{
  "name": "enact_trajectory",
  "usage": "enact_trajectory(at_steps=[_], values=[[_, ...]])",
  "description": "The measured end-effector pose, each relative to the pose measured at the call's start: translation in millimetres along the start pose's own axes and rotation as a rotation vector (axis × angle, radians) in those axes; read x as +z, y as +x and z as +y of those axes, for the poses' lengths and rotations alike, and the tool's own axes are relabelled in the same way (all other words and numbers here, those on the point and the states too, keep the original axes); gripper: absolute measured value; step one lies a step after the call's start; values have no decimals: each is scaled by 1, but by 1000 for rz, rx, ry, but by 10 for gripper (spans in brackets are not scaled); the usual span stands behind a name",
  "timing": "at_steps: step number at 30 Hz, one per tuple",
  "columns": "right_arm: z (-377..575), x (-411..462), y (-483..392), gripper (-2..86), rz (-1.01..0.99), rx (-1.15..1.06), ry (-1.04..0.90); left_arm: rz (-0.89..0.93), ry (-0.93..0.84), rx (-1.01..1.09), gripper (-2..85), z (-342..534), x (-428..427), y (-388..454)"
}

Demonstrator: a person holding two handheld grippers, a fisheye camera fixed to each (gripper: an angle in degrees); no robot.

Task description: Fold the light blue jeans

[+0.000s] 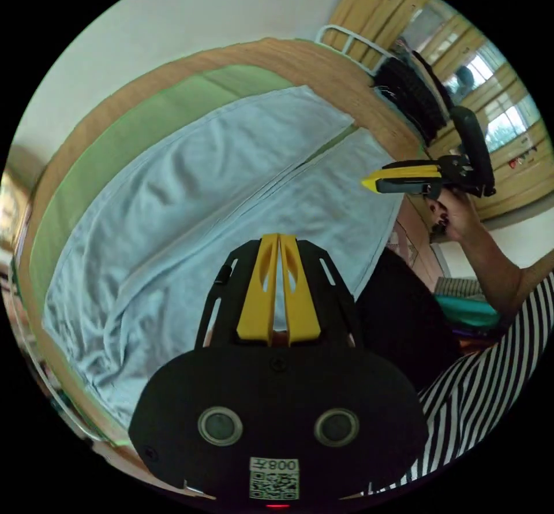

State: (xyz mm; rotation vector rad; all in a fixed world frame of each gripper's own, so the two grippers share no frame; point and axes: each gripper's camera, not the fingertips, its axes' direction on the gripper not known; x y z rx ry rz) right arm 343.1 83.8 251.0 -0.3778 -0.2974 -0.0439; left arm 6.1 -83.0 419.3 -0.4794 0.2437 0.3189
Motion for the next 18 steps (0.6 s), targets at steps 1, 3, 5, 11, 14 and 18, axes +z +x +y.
enact_trajectory(at_steps=[1,3,5,11,14,18], values=[[-14,15,-26,2,-15,-56,-22,-8,-11,-50,1,16,-1,-16],[-35,39,-62,2,-34,-122,-72,-18,-32,-188,1,75,-3,-70],[-59,61,-109,2,-88,-197,-107,-18,-102,-275,1,112,6,-104],[-103,118,-197,2,-5,-306,-261,52,44,-312,2,206,-35,-174],[-128,117,-238,2,-64,-352,-214,23,110,-367,1,255,-58,-222],[-158,153,-294,2,-64,-438,-288,136,40,-431,2,325,-45,-294]])
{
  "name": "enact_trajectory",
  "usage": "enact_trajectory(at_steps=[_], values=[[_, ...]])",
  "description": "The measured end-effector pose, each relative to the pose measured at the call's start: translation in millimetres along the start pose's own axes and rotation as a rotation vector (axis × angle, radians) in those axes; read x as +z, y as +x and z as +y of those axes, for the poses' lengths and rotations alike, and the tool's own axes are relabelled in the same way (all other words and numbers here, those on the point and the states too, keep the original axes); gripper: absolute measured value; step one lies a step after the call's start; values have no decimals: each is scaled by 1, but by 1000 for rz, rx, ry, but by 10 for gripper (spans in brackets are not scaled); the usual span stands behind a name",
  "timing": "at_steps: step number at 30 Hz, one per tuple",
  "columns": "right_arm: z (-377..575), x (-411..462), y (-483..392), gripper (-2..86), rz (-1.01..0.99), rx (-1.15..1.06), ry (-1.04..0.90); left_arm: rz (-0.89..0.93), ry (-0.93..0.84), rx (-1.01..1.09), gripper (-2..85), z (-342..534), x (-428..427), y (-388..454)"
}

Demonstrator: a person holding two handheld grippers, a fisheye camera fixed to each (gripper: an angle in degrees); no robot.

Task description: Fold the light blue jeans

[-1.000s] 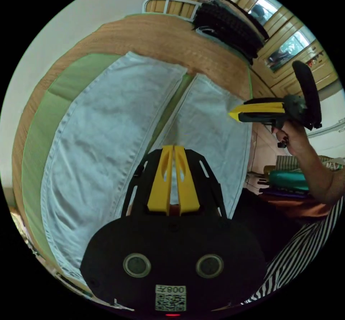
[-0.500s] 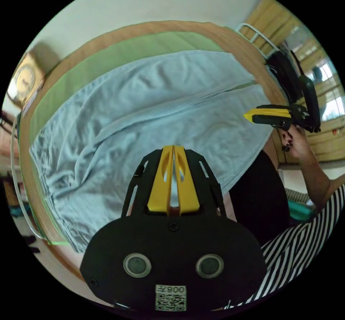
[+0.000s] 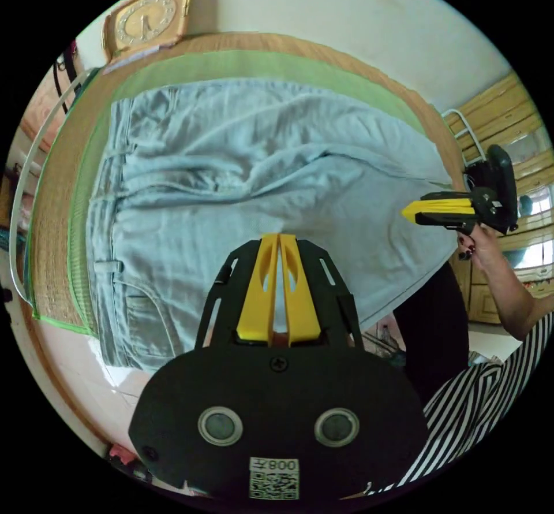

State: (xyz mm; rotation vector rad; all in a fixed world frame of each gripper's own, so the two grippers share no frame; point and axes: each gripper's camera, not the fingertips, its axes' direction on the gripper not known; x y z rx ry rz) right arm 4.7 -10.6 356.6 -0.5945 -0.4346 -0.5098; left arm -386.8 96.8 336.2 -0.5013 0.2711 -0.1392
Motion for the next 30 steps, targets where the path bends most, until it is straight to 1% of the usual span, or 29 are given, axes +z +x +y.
enact_trajectory(at_steps=[2,3,6,9,11,14,17,19,22,27,30], values=[[-35,24,-18,2,-50,-46,-97,61,39,-50,2,13,-17,-34],[-42,25,-23,3,-55,-56,-97,54,89,-63,2,21,-33,-53],[-79,13,-55,4,-86,-122,-23,46,210,-69,2,40,-73,-104],[-132,1,-93,9,-102,-224,62,-1,263,-147,2,51,-99,-160],[-181,1,-127,19,-73,-292,110,-52,274,-198,2,59,-106,-191],[-236,12,-175,45,-16,-381,164,-117,233,-250,2,71,-103,-234],[-280,43,-217,58,25,-457,119,-119,220,-253,2,81,-99,-265],[-298,63,-232,55,87,-471,84,-128,236,-239,2,87,-104,-278],[-313,83,-245,21,154,-458,63,-144,252,-219,1,98,-111,-296],[-325,88,-259,2,143,-469,68,-111,279,-223,1,118,-124,-332],[-327,83,-266,7,121,-478,122,-108,288,-225,1,126,-130,-348]])
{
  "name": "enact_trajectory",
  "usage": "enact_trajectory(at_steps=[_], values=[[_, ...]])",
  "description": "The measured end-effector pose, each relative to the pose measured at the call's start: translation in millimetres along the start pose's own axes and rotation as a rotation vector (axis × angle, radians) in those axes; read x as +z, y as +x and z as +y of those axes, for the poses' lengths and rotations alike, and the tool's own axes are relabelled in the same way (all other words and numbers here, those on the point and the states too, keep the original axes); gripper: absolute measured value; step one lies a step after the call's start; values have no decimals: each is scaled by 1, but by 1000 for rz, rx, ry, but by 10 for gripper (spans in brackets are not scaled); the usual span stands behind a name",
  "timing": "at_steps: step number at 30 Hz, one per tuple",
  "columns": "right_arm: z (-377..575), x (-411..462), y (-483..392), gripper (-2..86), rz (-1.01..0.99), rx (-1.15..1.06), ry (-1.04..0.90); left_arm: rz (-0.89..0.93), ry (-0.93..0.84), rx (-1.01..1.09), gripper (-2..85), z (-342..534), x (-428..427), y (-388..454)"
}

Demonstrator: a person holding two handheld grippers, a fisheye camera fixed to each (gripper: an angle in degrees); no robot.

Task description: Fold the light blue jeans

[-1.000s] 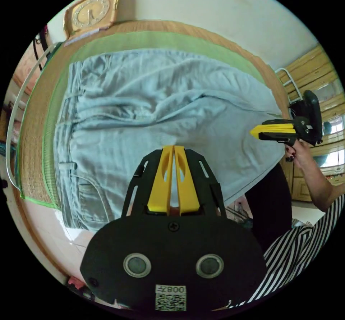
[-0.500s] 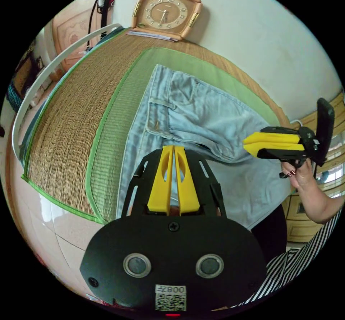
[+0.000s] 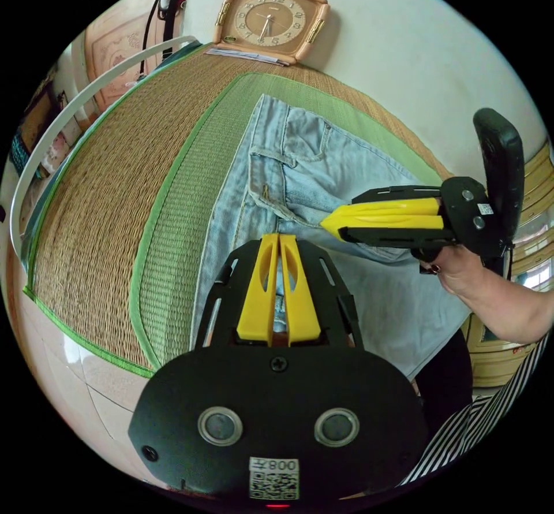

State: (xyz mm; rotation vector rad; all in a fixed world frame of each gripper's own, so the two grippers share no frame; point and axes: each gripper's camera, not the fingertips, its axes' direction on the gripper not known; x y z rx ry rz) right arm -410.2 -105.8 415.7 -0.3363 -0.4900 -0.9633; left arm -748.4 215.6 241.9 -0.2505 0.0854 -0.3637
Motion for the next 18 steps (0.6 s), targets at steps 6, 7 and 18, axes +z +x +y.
enact_trajectory(at_steps=[6,7,18], values=[[-19,6,-18,55,85,-26,16,-8,2,19,1,0,-10,-28],[-23,9,-20,52,97,-34,12,-9,2,22,1,0,-11,-31],[-42,-3,-5,4,-20,12,62,-20,11,44,2,-11,-23,-66]])
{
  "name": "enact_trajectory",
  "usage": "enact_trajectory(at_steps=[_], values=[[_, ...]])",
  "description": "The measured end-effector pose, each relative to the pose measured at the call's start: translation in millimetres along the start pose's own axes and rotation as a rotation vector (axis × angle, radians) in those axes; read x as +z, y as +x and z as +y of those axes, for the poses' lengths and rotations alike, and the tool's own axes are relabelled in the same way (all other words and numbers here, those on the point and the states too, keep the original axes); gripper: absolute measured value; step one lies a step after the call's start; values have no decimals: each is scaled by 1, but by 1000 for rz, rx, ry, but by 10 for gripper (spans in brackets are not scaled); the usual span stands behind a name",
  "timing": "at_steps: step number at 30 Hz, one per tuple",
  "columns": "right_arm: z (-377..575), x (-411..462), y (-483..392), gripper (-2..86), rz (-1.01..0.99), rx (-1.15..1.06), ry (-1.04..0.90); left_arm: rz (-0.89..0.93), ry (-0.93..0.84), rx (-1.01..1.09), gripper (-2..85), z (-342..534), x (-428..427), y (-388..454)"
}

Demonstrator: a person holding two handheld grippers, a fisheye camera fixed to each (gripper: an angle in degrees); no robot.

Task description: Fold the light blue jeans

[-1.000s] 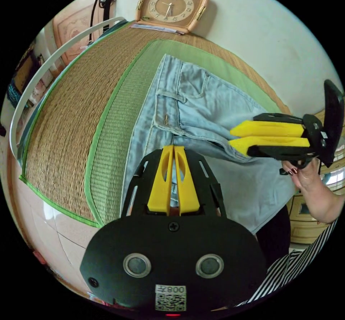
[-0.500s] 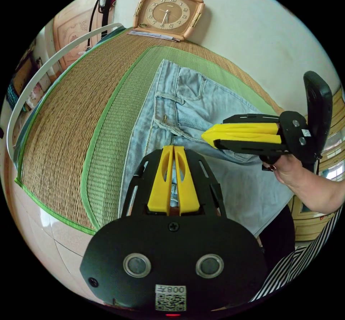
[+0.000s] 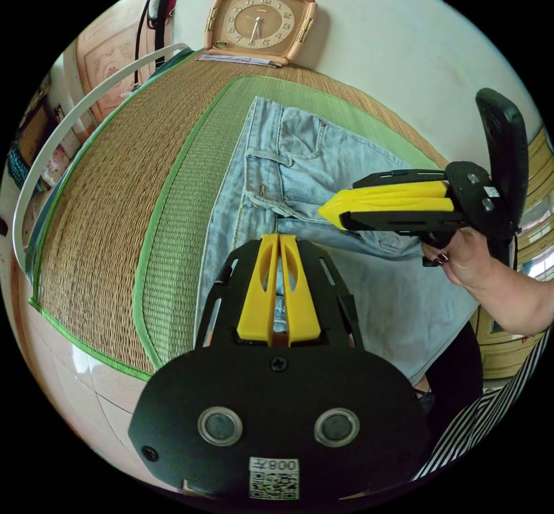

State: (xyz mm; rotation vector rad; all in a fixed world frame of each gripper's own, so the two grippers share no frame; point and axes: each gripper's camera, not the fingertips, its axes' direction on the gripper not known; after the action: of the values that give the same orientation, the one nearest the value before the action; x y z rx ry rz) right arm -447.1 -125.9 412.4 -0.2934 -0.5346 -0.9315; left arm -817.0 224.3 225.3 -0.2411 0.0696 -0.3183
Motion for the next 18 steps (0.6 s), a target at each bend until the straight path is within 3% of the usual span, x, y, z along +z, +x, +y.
enact_trajectory(at_steps=[6,10,18], values=[[-12,2,-24,70,144,-125,19,15,6,-2,1,-9,-4,-13],[-20,24,-18,40,205,-131,-49,18,9,0,1,-16,-6,-18],[-23,-12,13,3,-4,-90,59,30,25,-16,1,-39,-13,-21]])
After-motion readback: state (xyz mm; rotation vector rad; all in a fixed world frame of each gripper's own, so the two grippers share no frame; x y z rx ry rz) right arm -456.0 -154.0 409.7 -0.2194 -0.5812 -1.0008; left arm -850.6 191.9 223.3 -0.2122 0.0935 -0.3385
